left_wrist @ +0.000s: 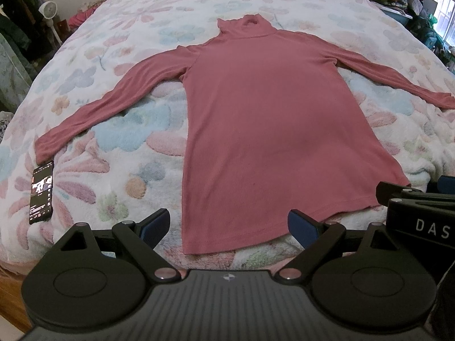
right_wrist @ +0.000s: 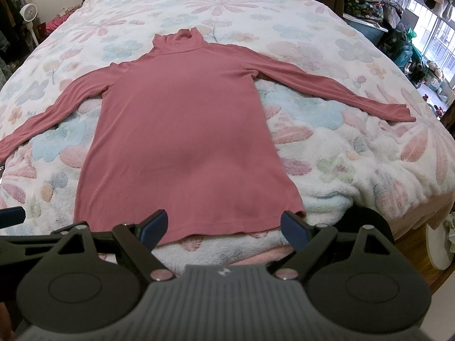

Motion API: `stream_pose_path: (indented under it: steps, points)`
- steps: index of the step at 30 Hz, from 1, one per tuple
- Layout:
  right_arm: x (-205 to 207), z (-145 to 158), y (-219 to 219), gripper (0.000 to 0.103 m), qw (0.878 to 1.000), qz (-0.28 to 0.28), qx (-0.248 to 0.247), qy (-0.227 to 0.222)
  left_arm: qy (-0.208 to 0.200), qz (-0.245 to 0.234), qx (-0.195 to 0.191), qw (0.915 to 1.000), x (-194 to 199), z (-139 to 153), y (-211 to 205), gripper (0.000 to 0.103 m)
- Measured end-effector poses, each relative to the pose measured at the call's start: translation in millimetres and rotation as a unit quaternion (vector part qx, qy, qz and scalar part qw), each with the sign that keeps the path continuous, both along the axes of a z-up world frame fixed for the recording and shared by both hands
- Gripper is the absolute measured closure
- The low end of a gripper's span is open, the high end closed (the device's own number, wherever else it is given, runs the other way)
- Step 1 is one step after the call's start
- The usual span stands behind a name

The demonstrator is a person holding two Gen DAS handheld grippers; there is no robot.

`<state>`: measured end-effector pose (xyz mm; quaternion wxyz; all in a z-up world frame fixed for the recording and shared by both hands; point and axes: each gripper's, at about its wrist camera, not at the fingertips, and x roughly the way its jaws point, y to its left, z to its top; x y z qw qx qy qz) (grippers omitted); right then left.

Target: Fold small clothes

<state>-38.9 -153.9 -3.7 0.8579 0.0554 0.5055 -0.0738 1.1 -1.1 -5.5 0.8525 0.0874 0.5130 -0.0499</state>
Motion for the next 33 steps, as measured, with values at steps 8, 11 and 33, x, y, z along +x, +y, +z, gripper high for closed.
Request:
stream_pose_path:
  steps: [8, 11, 33]
  points:
    - [-4, -8, 0, 0.020, 1.000, -0.001, 0.000, -0.003, 0.002, 0.000, 0.001, 1.0000, -1, -4, 3, 0.000]
    - [-3, -11, 0, 0.020, 1.000, 0.001, 0.001, -0.004, 0.003, 0.001, 0.003, 1.0000, -5, -11, 7, 0.000]
    - [67, -5, -15, 0.020, 0.980, 0.020, 0.014, -0.198, -0.073, 0.181, -0.138, 0.9710, 109, -51, 127, 0.000]
